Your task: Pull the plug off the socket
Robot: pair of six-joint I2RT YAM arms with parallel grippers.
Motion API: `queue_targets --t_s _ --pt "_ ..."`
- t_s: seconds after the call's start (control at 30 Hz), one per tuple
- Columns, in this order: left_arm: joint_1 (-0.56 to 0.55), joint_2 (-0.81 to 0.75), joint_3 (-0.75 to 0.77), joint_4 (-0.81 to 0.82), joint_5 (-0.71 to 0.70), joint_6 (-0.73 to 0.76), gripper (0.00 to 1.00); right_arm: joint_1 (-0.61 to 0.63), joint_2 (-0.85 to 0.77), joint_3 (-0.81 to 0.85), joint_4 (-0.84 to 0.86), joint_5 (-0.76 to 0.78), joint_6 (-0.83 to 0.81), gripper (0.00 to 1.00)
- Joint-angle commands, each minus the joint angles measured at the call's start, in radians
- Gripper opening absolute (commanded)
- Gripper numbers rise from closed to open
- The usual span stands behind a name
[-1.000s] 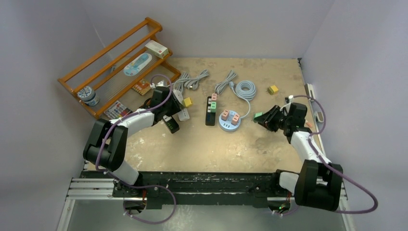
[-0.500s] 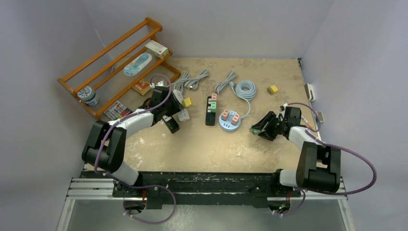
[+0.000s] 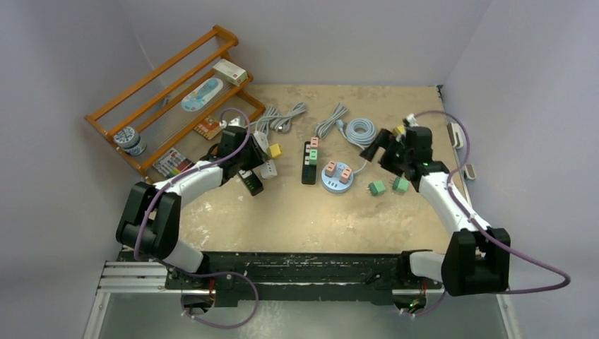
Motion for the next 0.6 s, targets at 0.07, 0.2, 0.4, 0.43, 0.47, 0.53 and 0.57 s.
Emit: queue_targets --t_s 0.07,0.2,0.4,0.43,0.47,0.53,0.57 --pt "0.01 -0.077 0.041 0.063 0.042 0.036 0.0 0.357 0.096 0.279 0.159 0.196 -0.065 0.94" --pt "0.009 -0.082 0.043 0.062 0.038 0.039 0.0 0.485 0.382 0.481 0.204 -0.026 -0.16 0.93" --pt "0.009 -0.106 0.046 0.048 0.015 0.047 0.0 0.603 0.568 0.614 0.269 -0.166 -0.203 0.93" --pt "0.009 -0.108 0.046 0.046 0.014 0.049 0.0 0.608 0.588 0.629 0.273 -0.19 -0.199 0.93" --pt "0.009 -0.112 0.046 0.047 0.014 0.052 0.0 0.611 0.609 0.646 0.276 -0.225 -0.197 0.93" --pt "0.01 -0.114 0.05 0.044 0.013 0.053 0.0 0.616 0.641 0.664 0.295 -0.267 -0.198 0.92" --pt "0.008 -0.114 0.05 0.044 0.014 0.054 0.0 0.617 0.653 0.663 0.315 -0.283 -0.199 0.92"
